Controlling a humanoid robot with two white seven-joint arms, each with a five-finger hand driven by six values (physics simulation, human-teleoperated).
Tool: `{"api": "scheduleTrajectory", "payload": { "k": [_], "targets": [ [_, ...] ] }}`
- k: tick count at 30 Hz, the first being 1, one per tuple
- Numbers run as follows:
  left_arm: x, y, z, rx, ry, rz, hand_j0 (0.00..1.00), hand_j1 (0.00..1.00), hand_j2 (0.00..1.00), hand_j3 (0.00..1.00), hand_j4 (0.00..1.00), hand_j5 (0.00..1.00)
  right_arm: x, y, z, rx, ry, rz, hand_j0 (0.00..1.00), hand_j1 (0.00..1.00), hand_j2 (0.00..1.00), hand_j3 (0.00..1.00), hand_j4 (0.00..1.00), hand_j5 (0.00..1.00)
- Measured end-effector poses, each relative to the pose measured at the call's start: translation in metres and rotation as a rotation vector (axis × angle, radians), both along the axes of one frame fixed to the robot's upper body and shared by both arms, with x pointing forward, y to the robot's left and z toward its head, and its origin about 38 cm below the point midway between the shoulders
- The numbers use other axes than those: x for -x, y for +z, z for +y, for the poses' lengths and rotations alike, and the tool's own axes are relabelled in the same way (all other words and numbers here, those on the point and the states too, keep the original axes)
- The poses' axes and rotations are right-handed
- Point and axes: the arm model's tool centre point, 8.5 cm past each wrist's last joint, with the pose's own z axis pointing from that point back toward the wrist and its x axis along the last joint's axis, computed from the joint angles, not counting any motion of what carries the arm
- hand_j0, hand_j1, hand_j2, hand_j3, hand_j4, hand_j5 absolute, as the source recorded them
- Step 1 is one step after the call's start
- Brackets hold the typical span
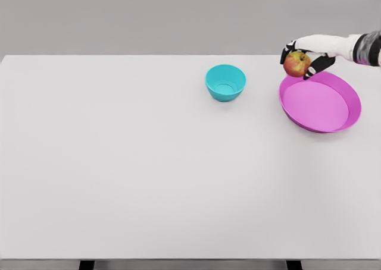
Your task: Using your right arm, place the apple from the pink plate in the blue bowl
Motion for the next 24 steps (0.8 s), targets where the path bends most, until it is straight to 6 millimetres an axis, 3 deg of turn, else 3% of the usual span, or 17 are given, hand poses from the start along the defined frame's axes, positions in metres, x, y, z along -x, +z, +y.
{"api": "scheduleTrajectory", "payload": {
  "k": [12,24],
  "targets": [
    [0.000,0.000,0.000,0.000,0.000,0.000,1.00,1.00,1.00,1.00,1.00,1.00,-0.014,-0.001,0.087,-0.055,0.130,-0.009,0.46,0.46,0.46,0.46,0.46,0.46],
    [0.000,0.000,0.000,0.000,0.000,0.000,1.00,1.00,1.00,1.00,1.00,1.00,-0.017,-0.009,0.140,-0.039,0.194,0.004,0.47,0.47,0.47,0.47,0.47,0.47]
  ]
}}
